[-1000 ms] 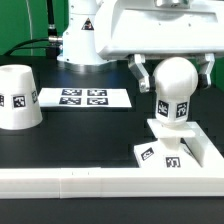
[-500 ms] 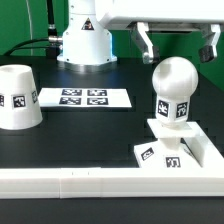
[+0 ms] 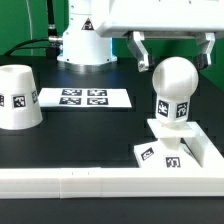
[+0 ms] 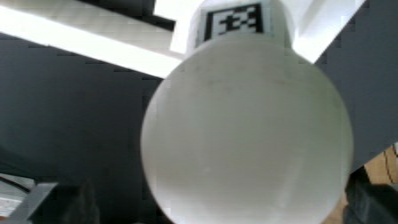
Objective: Assemble lamp
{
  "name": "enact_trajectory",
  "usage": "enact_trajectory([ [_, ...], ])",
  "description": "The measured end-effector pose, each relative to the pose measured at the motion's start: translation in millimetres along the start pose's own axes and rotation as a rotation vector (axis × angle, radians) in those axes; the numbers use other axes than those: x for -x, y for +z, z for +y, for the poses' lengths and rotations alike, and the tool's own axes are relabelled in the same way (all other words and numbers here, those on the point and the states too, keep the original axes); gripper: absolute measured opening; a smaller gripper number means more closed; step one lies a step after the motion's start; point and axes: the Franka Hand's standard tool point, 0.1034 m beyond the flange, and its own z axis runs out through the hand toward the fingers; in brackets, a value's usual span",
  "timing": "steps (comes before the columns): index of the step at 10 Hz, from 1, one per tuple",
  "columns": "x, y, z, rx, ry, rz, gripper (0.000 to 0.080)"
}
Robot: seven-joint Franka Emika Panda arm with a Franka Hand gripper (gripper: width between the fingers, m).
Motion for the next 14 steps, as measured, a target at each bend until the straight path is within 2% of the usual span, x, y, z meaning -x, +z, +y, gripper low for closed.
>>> enact_trajectory([
  [1,1.8,1.2,-3.4,-0.014,0.0,-0.035,0.0699],
  [4,6.3,3.1,-18.8,-0.09,0.018,-0.246,0.0699],
  [7,8.7,4.1,-18.0,-0.139,0.008,-0.423,0.0699],
  [8,6.0,6.3,-14.7,-0.137,0.006,-0.415,0.0699],
  [14,14.7,15.2,-11.8,-0.139,-0.026,-0.406,0.0699],
])
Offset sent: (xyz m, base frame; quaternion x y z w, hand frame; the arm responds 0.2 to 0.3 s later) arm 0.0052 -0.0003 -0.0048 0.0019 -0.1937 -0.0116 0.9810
